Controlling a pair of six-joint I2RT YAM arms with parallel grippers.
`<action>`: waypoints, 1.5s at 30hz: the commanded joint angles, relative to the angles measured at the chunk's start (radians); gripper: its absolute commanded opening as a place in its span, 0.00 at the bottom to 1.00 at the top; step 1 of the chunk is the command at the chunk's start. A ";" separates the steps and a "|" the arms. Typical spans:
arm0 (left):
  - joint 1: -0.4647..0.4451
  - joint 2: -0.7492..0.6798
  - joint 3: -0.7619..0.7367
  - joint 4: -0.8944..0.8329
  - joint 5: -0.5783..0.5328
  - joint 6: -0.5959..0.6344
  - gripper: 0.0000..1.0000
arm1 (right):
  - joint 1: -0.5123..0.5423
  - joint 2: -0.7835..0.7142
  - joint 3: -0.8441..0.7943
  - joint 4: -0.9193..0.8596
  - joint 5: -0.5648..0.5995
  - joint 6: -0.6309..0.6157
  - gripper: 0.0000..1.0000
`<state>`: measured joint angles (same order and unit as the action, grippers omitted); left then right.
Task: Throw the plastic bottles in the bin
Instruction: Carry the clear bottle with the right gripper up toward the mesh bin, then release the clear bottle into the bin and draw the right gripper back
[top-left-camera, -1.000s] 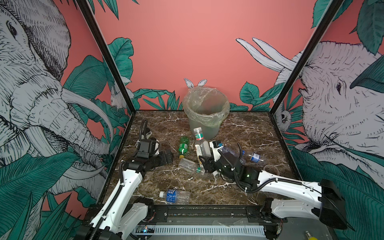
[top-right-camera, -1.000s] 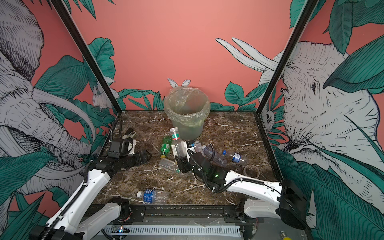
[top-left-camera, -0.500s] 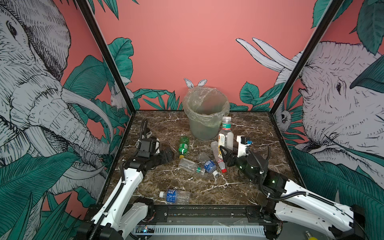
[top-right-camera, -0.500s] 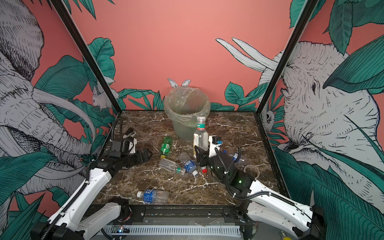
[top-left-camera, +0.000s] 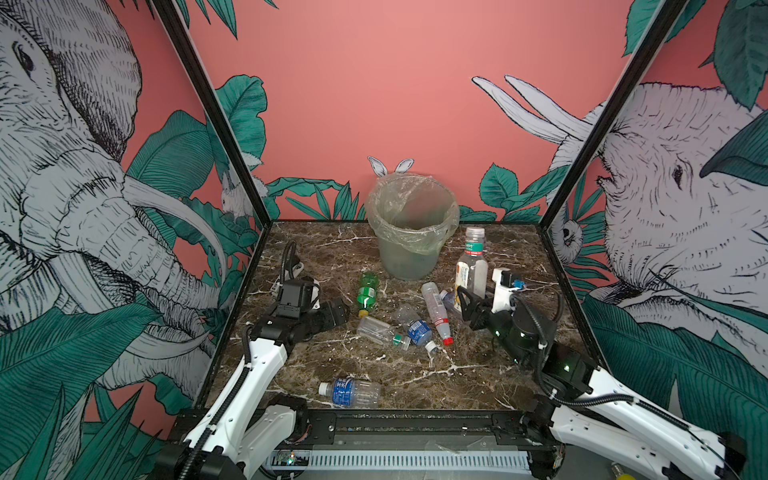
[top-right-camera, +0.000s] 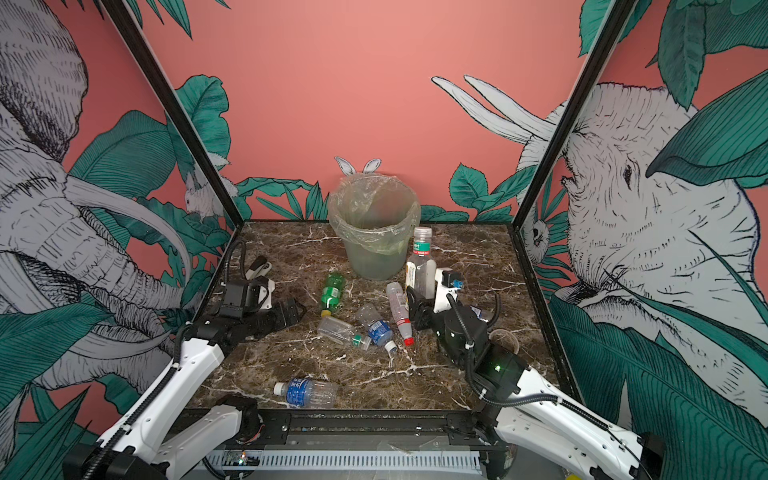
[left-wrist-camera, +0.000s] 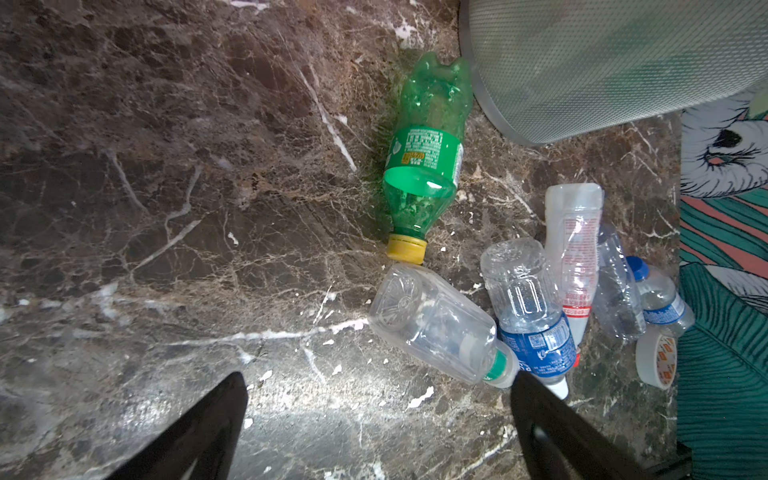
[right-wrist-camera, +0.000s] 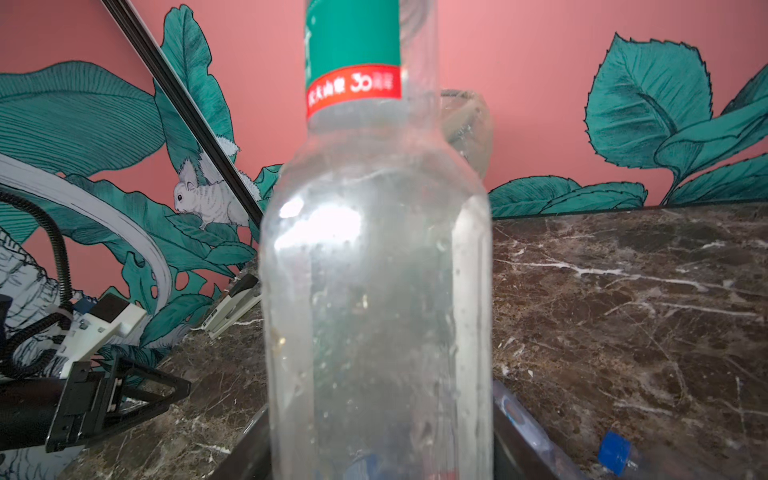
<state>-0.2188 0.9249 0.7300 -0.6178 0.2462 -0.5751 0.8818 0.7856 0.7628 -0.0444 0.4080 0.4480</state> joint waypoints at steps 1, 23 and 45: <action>0.006 -0.030 -0.015 0.003 0.004 -0.022 0.99 | -0.037 0.125 0.178 0.032 -0.067 -0.105 0.61; 0.009 -0.060 0.012 -0.068 0.001 -0.005 0.99 | -0.274 0.658 0.957 -0.180 -0.286 0.027 0.99; 0.009 -0.002 0.021 -0.149 -0.053 -0.113 0.99 | -0.280 0.198 0.185 -0.112 -0.256 0.278 0.99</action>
<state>-0.2150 0.9115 0.7284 -0.6983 0.2207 -0.6548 0.6056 1.0222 0.9527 -0.1684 0.1532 0.6830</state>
